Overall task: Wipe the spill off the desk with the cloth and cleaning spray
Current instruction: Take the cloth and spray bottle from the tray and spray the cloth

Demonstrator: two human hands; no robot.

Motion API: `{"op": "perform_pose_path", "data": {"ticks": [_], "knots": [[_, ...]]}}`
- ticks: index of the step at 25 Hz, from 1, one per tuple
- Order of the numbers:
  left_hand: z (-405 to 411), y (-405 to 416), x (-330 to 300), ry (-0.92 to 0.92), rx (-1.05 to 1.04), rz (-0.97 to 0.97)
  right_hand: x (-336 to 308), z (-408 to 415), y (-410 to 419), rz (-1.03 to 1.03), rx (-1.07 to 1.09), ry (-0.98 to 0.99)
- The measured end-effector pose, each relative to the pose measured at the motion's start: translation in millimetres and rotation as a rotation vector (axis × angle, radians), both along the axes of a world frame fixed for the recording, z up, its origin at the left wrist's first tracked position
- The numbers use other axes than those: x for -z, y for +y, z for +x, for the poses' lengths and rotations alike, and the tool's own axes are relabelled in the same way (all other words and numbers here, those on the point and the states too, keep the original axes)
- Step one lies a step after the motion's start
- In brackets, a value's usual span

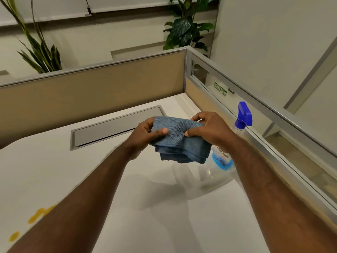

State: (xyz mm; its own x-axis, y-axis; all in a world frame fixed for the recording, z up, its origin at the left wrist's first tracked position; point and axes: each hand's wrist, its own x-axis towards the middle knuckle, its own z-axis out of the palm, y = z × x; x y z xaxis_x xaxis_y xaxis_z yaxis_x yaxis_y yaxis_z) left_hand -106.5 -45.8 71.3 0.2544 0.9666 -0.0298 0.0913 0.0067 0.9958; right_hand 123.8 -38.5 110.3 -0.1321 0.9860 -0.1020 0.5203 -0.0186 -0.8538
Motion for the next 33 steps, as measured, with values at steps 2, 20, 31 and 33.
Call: {"op": "perform_pose_path", "data": {"ticks": [2,20,31,33], "knots": [[-18,-19,3,-0.039,0.016,-0.041,2,-15,2,-0.097,-0.051,0.136],[-62,-87,53,-0.289,-0.242,-0.279,77,-46,-48,0.24,0.142,0.286],[-59,-80,58,-0.443,-0.394,-0.215,85,59,-16,0.519,0.772,0.159],[-59,-82,56,-0.448,-0.407,-0.214,84,66,-3,0.464,0.656,0.195]]}}
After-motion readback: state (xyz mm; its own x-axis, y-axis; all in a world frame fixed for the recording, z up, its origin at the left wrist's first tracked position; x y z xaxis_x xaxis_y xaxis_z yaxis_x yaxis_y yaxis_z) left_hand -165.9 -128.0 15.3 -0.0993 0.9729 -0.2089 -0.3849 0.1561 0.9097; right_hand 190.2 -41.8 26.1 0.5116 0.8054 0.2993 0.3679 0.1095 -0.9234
